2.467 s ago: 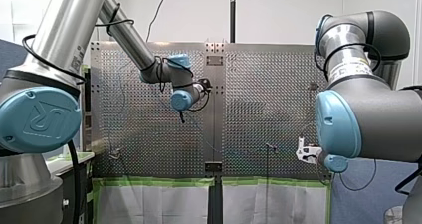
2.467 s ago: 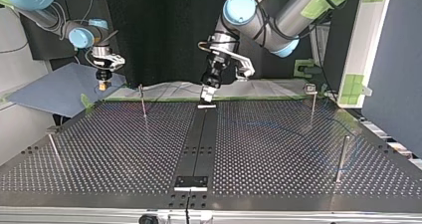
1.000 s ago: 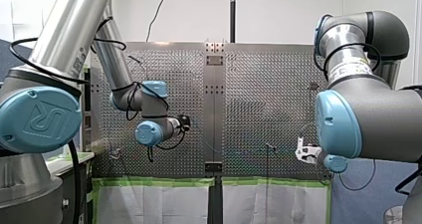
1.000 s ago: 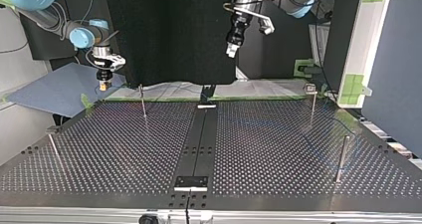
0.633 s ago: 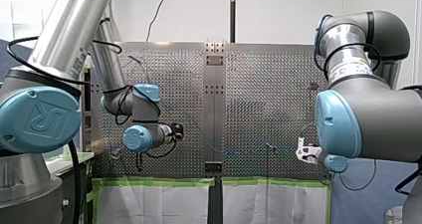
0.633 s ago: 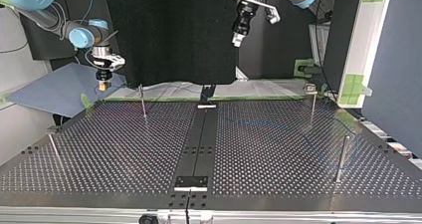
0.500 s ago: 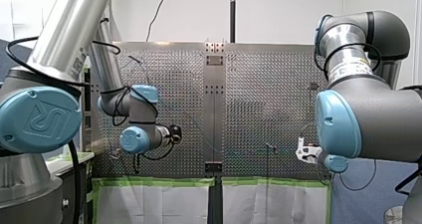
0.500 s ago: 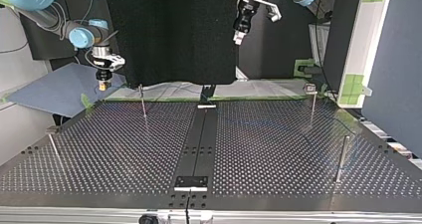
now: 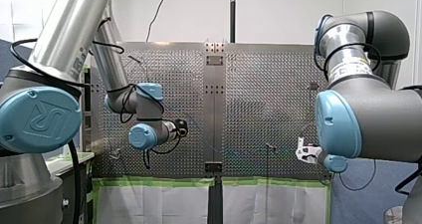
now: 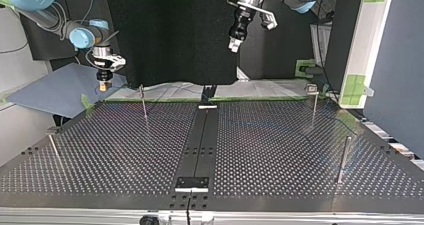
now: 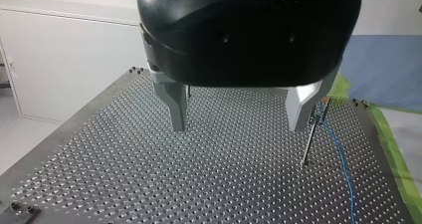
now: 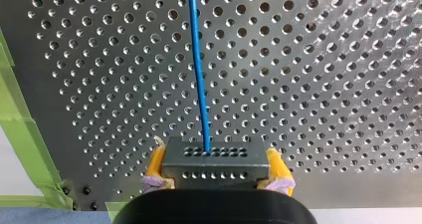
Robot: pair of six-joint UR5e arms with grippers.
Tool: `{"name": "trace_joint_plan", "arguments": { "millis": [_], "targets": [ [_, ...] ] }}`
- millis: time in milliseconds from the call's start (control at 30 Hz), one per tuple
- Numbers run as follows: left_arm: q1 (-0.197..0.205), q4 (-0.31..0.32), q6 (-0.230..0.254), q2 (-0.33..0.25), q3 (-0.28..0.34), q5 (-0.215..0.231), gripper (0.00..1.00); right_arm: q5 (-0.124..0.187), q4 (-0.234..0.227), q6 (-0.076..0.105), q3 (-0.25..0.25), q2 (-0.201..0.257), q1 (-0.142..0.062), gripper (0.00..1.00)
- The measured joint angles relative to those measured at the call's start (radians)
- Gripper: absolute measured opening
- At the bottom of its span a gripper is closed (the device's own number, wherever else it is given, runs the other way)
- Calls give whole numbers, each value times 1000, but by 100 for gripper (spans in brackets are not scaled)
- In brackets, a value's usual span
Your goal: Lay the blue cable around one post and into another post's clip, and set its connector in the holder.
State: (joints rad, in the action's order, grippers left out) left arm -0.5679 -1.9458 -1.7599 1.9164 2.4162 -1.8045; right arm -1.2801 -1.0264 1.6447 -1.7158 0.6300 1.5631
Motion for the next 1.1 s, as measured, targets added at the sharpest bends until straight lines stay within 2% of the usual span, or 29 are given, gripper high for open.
{"name": "trace_joint_plan", "arguments": {
  "millis": [133, 300, 400, 567, 933, 1100],
  "targets": [
    [0, -6, -1, 0, 0, -2, 100, -6, 2, -1, 0, 0, -5, 0],
    [0, -11, -2, 0, -1, -3, 100, -42, 6, -3, 1, 6, -30, 0],
    [0, -14, -2, 0, -1, -3, 100, -61, 12, -2, 0, 21, -40, 0],
    [-1, -26, -2, 0, -1, -4, 100, -74, 30, 0, 0, 57, -49, 0],
    [-4, -41, -3, 0, -1, -11, 100, -70, 64, 3, 0, 111, -42, 0],
    [-4, -40, -7, 0, 0, -15, 100, -64, 78, 13, 0, 130, -32, 0]
  ]
}}
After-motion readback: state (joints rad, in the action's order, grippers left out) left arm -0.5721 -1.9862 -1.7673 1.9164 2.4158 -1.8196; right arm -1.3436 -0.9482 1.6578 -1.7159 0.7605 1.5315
